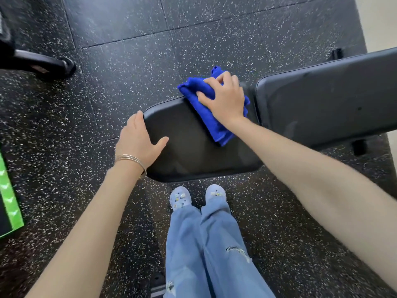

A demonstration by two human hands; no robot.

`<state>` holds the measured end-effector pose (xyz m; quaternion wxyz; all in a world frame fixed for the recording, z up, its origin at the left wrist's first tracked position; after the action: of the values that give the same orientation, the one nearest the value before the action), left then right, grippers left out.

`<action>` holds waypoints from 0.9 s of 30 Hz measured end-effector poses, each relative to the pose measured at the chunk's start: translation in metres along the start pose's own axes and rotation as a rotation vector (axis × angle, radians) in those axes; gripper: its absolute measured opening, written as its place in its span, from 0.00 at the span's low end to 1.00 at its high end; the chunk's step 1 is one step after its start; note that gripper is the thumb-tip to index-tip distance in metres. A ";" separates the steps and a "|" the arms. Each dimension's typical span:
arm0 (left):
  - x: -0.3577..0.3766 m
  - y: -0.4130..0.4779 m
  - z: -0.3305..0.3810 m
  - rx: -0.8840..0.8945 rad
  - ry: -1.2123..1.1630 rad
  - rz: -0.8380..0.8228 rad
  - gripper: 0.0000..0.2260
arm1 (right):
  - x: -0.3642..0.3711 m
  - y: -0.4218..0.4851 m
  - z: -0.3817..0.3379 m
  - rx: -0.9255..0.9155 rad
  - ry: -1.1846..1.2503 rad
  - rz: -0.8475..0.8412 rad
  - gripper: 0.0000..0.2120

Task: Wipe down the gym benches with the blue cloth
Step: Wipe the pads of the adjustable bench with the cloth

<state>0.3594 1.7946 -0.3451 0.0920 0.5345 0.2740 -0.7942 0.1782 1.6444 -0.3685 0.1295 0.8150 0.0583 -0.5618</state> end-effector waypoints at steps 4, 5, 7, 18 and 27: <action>-0.002 0.001 0.002 -0.015 -0.011 0.002 0.37 | 0.000 0.019 0.073 0.244 -0.025 -0.060 0.17; -0.002 0.000 0.002 -0.024 -0.023 0.008 0.38 | -0.003 0.016 0.093 0.351 -0.003 -0.068 0.17; -0.001 -0.001 0.004 -0.036 -0.039 0.033 0.38 | -0.006 0.000 0.114 0.428 0.049 -0.074 0.18; -0.002 0.000 0.008 -0.160 -0.132 0.096 0.37 | -0.036 -0.138 0.101 0.323 -0.047 0.042 0.18; 0.002 0.005 0.002 -0.139 -0.155 0.097 0.38 | -0.001 0.012 0.085 0.420 -0.049 -0.118 0.18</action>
<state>0.3590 1.7893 -0.3484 0.1882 0.4767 0.2942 -0.8067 0.1040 1.6091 -0.3942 -0.0750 0.8053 -0.0156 -0.5879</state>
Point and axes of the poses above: each hand's wrist, its own y-axis towards the middle knuckle, its own x-axis out of the palm, z = x × y, the point moved 7 cm from there along y, towards the middle knuckle, and after that the axes turned 9 degrees about z, right-handed, at the moved point
